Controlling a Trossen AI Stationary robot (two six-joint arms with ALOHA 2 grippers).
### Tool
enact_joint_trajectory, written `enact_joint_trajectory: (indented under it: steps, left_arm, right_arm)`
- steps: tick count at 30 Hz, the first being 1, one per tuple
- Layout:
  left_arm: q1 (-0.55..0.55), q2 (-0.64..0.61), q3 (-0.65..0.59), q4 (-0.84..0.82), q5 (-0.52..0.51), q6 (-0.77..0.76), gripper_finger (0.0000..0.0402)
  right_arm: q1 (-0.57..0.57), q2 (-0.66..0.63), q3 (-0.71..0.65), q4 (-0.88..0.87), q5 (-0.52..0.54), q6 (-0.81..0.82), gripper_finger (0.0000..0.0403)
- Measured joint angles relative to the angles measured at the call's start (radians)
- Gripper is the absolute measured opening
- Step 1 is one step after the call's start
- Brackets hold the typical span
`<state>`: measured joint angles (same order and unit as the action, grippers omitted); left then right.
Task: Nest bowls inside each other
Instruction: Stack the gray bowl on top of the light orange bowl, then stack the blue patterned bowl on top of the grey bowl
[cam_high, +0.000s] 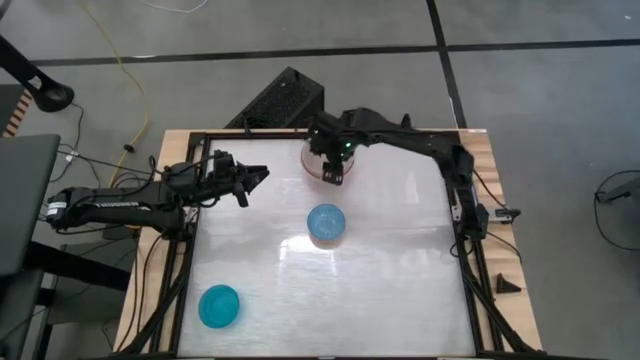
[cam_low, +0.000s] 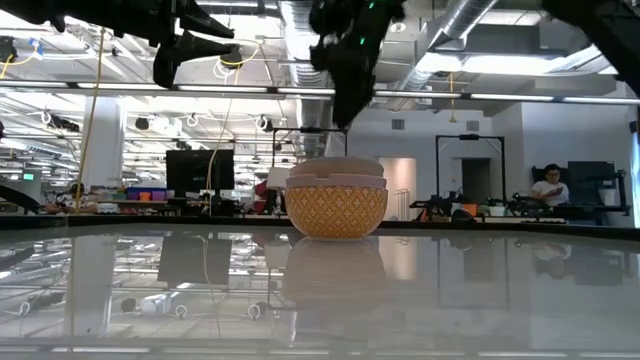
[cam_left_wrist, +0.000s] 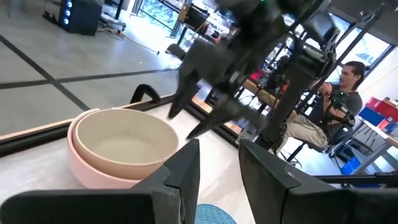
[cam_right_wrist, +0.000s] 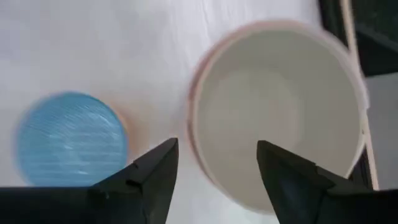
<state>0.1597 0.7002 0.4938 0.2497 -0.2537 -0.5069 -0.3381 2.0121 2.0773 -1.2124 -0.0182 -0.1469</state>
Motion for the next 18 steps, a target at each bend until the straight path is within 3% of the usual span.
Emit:
enact_joint_trajectory:
  steps: [8, 13, 18]
  left_arm:
    - [0.000, 0.000, 0.000, 0.000, -0.006, 0.013, 0.0100]
    - [0.000, 0.000, 0.000, 0.001, -0.006, 0.013, 0.0100]
    - [0.000, 0.000, 0.000, 0.002, -0.006, 0.016, 0.0100]
  right_arm:
    - [0.112, -0.107, 0.000, 0.071, -0.235, 0.103, 0.0244]
    - [0.217, -0.119, -0.027, 0.099, -0.264, 0.128, 0.0240]
    - [0.281, -0.117, -0.144, 0.128, -0.264, 0.196, 0.0240]
